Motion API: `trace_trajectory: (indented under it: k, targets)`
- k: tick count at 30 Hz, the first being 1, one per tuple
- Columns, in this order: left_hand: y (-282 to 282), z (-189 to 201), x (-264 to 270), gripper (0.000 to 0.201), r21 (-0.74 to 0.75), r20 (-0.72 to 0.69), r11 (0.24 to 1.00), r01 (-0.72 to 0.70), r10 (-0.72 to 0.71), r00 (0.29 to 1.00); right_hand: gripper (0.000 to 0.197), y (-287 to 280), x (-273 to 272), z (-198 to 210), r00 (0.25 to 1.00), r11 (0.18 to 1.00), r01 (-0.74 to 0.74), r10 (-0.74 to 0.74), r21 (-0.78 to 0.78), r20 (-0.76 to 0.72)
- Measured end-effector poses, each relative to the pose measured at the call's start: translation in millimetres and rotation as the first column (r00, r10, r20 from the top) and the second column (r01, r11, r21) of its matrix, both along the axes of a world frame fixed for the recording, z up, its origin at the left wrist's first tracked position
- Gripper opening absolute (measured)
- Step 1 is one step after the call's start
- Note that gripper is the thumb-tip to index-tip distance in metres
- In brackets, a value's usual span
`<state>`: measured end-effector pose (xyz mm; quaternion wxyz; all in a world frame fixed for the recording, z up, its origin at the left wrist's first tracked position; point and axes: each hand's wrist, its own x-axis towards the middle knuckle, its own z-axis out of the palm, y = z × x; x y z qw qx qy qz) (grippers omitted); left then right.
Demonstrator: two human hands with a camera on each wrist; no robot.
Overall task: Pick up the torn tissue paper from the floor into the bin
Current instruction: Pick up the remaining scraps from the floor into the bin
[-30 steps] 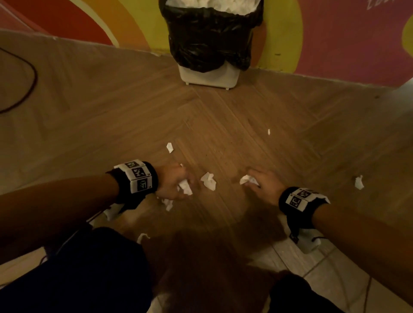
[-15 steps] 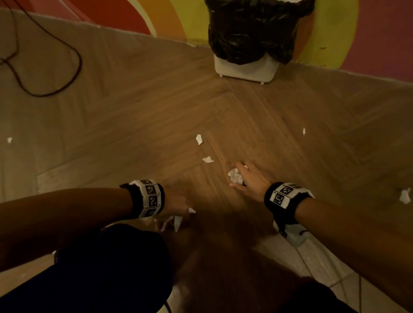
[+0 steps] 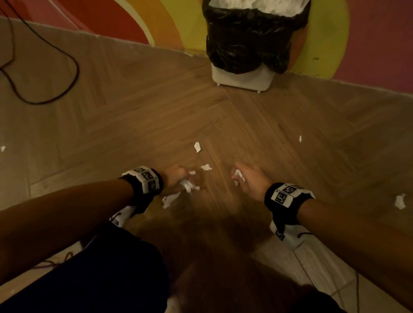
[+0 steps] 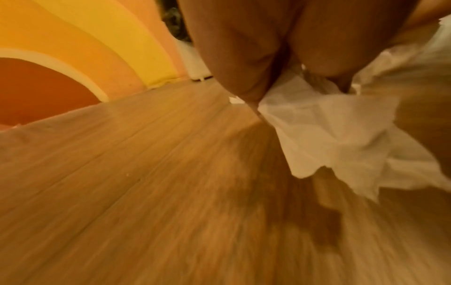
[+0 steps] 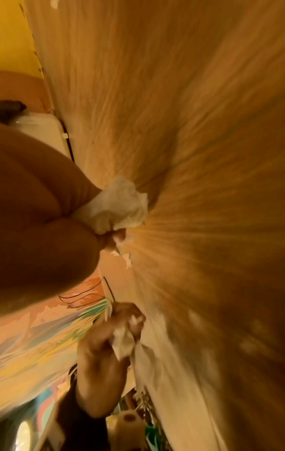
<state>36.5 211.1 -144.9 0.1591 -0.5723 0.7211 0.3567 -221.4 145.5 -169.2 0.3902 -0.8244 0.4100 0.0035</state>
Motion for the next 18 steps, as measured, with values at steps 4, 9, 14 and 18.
trace_trajectory:
  k: [4,9,14,18]
  targets:
    - [-35.8,13.2,2.9,0.044,-0.138,0.005,0.987,-0.078,0.079,0.997,0.012,-0.7,36.4,3.0,0.997,0.999,0.048,-0.047,-0.013,0.053]
    - [-73.8,15.0,8.0,0.035,-0.188,0.005,0.963,-0.193,0.197,0.980,0.026,-9.9,71.1,-7.4,0.999,0.994,0.039,-0.042,-0.100,-0.030]
    - [-94.5,5.9,11.2,0.028,-0.211,0.118,0.951,-0.226,0.254,0.960,0.028,-18.5,76.9,-13.2,0.996,0.985,-0.033,0.018,-0.169,-0.090]
    - [-103.3,-5.4,8.8,0.033,-0.204,0.125,0.955,-0.215,0.243,0.962,0.025,-24.4,77.0,-18.8,1.000,1.000,-0.016,0.016,-0.004,-0.009]
